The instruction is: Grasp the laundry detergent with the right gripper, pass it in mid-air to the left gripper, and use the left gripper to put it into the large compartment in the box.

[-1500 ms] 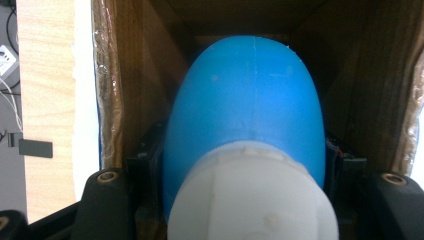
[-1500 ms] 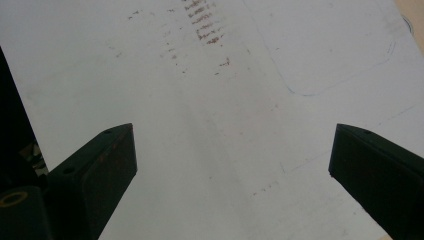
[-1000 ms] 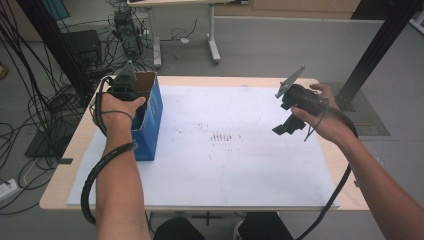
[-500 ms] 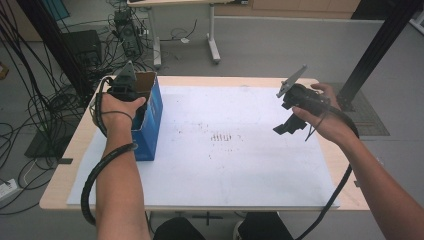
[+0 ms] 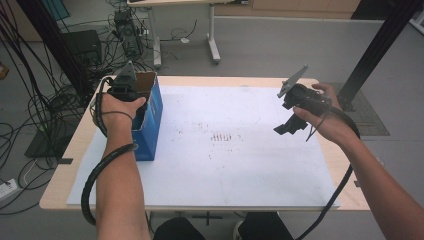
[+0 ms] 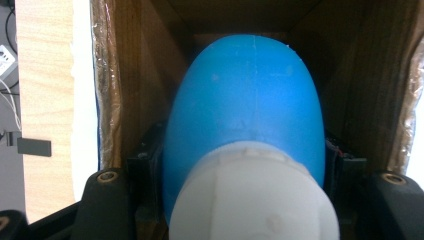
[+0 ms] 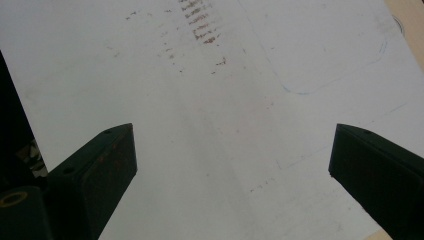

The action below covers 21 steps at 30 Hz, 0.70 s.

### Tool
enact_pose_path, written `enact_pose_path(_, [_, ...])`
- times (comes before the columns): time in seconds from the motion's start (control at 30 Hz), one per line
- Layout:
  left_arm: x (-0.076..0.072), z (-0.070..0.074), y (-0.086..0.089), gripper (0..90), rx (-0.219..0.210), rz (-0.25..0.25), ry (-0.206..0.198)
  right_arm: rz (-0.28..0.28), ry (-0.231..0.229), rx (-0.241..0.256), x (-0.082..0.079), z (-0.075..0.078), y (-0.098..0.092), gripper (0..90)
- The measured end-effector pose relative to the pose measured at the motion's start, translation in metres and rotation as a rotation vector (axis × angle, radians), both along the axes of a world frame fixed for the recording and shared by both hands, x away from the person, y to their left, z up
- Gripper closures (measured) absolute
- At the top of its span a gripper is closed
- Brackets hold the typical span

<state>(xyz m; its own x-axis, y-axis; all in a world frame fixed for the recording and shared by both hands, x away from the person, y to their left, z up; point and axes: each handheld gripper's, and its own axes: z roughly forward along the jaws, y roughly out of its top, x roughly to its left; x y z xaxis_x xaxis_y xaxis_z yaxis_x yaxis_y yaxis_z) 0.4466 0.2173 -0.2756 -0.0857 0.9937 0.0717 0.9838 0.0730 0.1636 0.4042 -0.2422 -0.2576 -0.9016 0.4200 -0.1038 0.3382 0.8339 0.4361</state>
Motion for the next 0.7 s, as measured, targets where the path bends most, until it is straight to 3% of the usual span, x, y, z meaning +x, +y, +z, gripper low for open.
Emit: enact_pose_path(0.7, [0.0003, 0.0001, 0.0005, 36.5, -0.002, 0.000, 0.004, 0.002, -0.003, -0.007, 0.0005, 0.0022, 0.0000, 5.4])
